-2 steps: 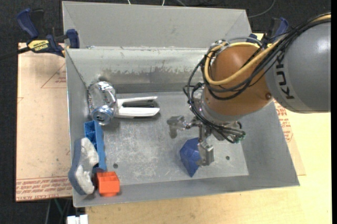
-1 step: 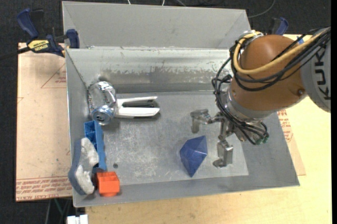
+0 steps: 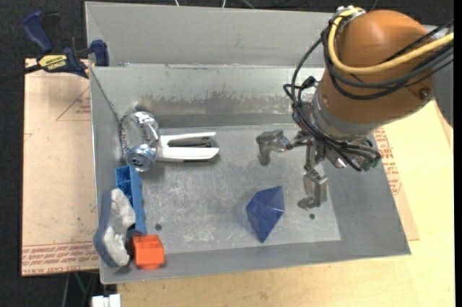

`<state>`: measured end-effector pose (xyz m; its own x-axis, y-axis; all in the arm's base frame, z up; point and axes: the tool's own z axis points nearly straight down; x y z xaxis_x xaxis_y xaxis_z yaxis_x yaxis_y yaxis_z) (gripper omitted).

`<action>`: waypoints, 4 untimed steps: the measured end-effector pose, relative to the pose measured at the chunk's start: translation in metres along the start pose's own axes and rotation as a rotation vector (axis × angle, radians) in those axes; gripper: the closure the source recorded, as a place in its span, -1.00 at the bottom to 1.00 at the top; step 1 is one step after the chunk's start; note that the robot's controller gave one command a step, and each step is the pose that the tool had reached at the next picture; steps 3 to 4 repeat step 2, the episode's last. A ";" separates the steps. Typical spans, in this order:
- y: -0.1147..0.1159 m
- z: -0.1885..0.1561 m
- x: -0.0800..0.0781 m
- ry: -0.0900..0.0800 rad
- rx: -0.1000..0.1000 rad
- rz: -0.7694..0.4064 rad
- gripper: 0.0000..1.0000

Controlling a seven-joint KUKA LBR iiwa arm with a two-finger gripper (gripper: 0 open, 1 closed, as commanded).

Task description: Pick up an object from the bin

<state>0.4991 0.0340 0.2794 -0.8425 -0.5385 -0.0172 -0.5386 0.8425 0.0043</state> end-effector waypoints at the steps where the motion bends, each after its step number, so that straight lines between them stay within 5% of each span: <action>1: -0.020 0.063 -0.025 0.013 -0.002 0.170 1.00; 4: -0.020 0.063 -0.025 0.013 -0.002 0.171 1.00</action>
Offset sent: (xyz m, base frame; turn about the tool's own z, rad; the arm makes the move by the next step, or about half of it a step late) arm 0.0000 0.0000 0.0000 0.0000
